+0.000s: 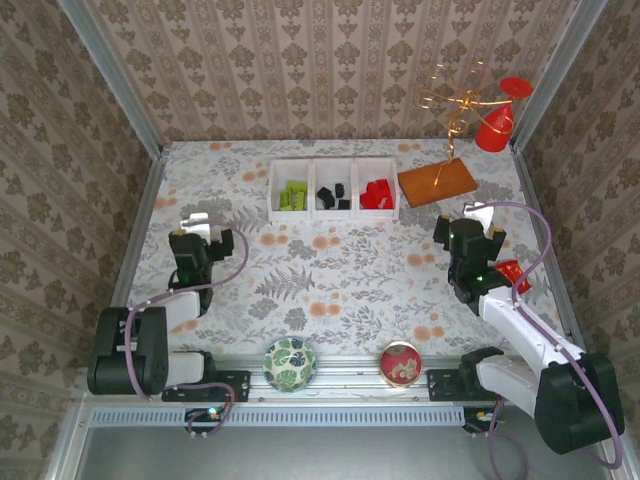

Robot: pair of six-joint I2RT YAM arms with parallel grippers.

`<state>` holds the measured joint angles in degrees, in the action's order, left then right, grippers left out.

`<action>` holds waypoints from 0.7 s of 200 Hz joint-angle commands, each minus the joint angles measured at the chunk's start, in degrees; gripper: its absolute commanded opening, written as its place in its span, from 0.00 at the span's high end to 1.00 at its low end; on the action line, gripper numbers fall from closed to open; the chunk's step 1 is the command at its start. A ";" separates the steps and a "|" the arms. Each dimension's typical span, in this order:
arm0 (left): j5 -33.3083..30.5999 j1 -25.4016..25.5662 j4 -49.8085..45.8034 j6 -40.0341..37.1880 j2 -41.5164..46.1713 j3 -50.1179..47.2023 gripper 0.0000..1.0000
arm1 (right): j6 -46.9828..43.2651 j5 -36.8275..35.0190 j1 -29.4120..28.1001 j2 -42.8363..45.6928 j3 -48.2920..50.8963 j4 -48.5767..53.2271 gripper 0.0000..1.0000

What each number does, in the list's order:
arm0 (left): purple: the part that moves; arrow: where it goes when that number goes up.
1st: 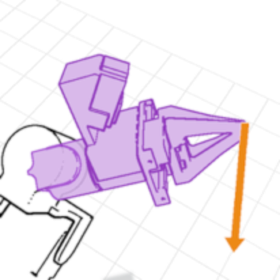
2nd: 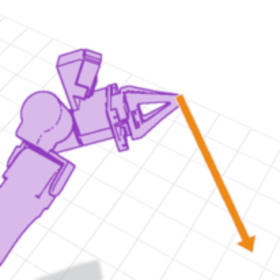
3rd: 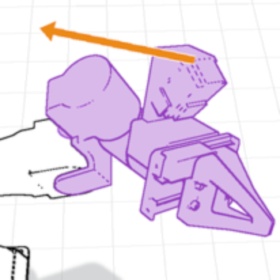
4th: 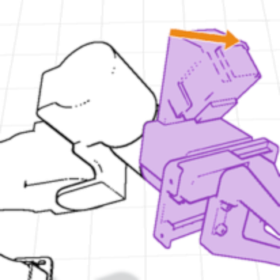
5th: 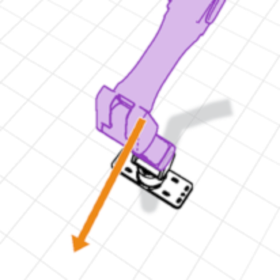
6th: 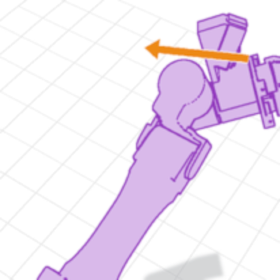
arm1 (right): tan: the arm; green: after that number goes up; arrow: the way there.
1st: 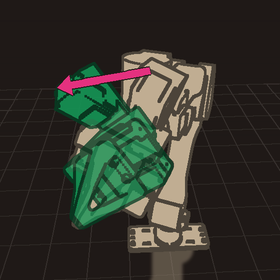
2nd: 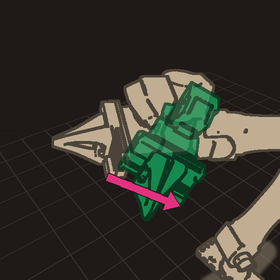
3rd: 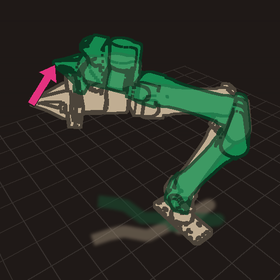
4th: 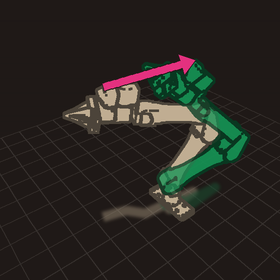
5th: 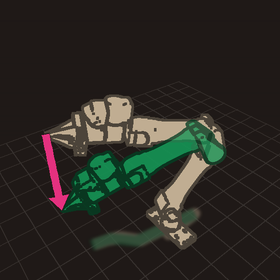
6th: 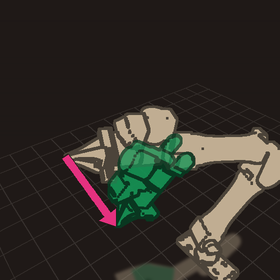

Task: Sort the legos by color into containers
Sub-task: Reset both arms

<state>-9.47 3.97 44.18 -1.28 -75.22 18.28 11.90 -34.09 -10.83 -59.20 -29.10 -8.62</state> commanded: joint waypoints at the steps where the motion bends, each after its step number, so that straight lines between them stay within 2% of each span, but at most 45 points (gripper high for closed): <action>1: 3.58 -0.99 8.90 -3.00 -3.25 -0.66 0.00 | -2.82 4.79 1.67 -1.86 1.60 -8.10 0.00; 62: 11.25 -2.52 14.66 -4.18 -14.36 1.46 0.00 | -7.21 15.82 6.08 -8.63 3.80 -19.73 0.00; 77: 13.88 -3.85 8.85 -2.94 -13.65 3.79 0.00 | -7.75 18.87 7.38 -10.28 5.11 -23.59 0.00; 96: 16.81 -5.87 9.88 -1.41 -13.96 3.66 0.00 | -8.02 22.68 8.99 -12.54 6.13 -27.28 0.00; 140: 16.77 -6.00 9.77 -1.38 -13.98 3.69 0.00 | -7.96 30.63 11.66 -19.68 7.63 -36.53 0.00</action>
<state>4.97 -1.91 53.17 -3.66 -89.30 21.02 4.58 -10.28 -0.47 -75.57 -22.35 -36.18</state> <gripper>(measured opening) 0.999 0.999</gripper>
